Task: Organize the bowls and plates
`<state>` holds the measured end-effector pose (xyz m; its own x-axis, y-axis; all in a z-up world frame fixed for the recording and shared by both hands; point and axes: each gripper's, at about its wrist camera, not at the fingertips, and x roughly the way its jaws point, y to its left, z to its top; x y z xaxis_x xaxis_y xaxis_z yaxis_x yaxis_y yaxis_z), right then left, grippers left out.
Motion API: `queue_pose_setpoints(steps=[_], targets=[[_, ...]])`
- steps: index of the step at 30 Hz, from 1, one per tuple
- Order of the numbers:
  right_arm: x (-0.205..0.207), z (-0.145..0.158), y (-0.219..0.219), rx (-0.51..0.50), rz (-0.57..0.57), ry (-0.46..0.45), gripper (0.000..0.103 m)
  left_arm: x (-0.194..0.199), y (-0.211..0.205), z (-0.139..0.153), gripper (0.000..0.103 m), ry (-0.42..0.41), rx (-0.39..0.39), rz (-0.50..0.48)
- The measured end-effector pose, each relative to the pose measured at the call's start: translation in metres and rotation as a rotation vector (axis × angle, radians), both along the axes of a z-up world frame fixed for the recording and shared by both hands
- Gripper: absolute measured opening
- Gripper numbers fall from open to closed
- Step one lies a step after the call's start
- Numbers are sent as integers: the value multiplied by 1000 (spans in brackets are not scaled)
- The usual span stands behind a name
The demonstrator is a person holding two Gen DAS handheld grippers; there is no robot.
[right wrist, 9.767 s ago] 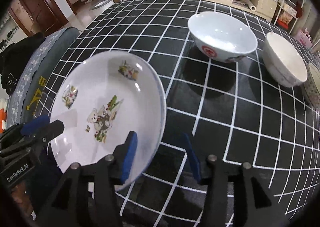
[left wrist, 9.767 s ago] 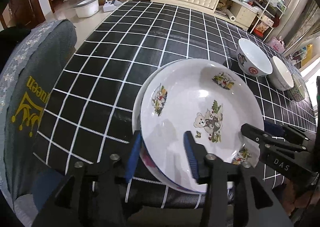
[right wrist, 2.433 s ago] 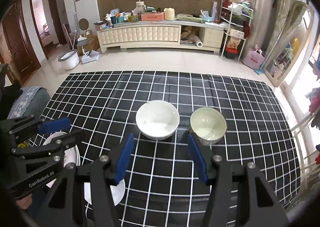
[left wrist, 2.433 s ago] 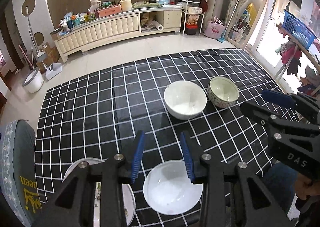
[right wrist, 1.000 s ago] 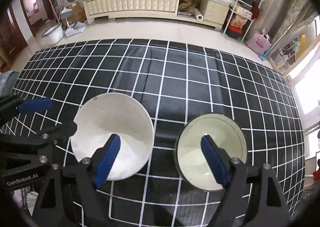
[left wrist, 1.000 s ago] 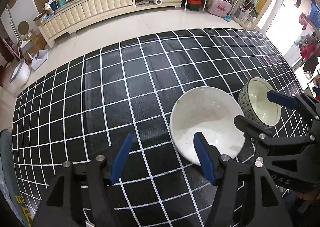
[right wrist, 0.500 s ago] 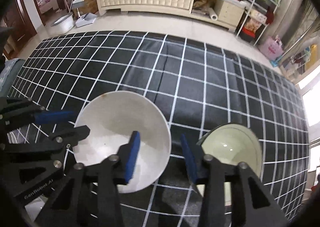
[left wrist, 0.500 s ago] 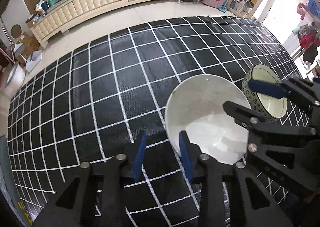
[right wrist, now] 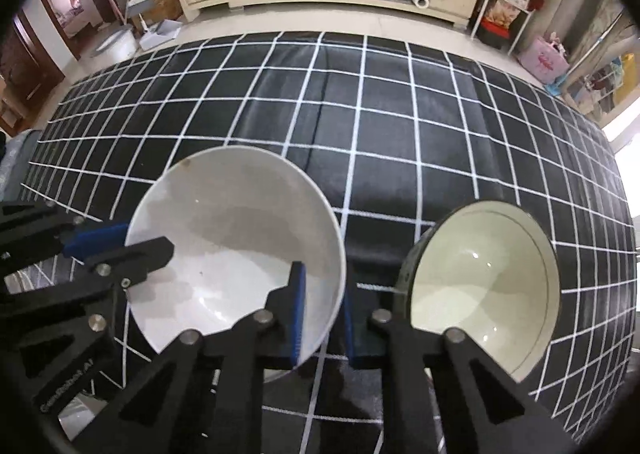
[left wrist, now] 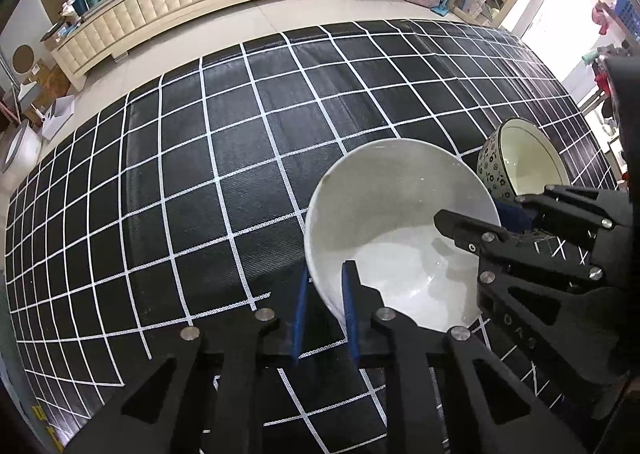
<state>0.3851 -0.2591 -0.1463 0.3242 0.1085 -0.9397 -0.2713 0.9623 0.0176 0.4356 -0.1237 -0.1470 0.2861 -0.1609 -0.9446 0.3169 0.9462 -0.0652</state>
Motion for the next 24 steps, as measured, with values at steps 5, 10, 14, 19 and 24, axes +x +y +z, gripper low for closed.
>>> queue_pose_setpoints(steps=[5,10,14,19,24], targets=[[-8,11,-8,68,-50,8,12,-8,3,9,12,-19,0,-4],[-26,31,0,49,-34,-48,12,-22,8,18,11,-20,8,5],[-38,47,0,71,-33,-69,12,-35,14,27,11,-27,10,26],[-49,64,5,86,-33,-82,12,-58,23,47,11,-49,1,39],[-68,77,15,120,-29,-79,12,-85,34,69,11,-76,0,59]])
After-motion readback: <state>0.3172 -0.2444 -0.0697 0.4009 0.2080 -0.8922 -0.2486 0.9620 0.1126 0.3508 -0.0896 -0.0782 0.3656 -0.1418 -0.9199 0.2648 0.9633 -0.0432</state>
